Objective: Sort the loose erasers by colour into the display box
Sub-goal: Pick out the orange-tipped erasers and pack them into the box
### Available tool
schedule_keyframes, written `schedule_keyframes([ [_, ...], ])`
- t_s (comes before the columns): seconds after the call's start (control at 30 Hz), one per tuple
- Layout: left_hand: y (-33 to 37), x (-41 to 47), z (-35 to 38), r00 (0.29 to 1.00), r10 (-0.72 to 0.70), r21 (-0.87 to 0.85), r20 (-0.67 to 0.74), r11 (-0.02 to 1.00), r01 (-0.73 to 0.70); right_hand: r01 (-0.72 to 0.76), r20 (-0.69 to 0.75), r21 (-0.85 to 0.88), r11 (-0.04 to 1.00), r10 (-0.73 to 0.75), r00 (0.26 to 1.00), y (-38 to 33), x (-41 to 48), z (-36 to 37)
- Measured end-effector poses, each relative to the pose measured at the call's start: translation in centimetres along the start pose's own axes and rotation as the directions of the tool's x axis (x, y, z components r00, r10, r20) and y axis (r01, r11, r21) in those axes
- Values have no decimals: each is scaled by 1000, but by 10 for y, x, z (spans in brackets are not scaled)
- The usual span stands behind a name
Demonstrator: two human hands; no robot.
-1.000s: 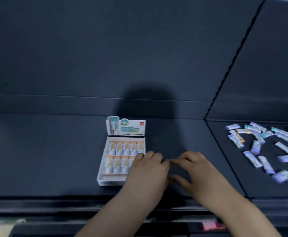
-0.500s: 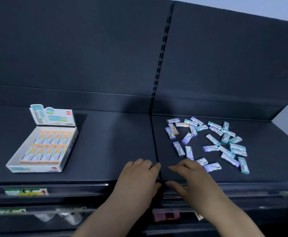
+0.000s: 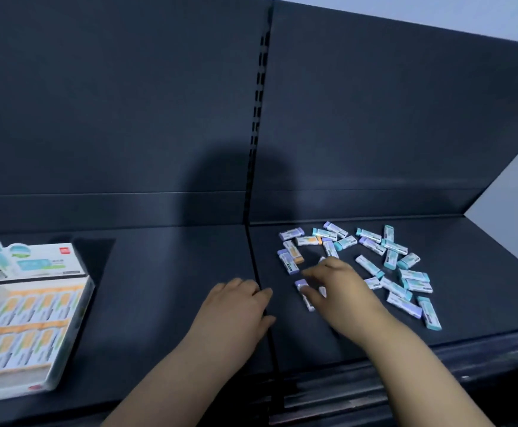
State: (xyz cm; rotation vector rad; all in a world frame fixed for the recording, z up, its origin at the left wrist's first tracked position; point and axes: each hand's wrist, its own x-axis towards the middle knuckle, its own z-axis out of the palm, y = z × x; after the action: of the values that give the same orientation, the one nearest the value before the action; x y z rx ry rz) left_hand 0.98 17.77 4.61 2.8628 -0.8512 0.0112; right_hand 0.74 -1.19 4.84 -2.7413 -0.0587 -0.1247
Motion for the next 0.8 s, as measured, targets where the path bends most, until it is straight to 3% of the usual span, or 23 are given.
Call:
schedule_keyframes([
  [0.27,-2,24,14,998,-14,40,60,999,12,-116,73,-3,993,116,991,33,51,18],
  [0.47,13,38,17,990,-137,68,24,989,135,13,175,-80,997,1,985,56,86,36],
  [0.63,35,52,16,968,-250,33,-14,968,250,127,133,-218,968,-100,986,59,104,39],
  [0.7,43,57,18,959,-281,27,-29,959,282,133,119,-180,975,-113,987,63,109,38],
  [0.8,49,65,23,944,-326,19,-45,945,327,46,105,67,997,-53,993,76,111,31],
])
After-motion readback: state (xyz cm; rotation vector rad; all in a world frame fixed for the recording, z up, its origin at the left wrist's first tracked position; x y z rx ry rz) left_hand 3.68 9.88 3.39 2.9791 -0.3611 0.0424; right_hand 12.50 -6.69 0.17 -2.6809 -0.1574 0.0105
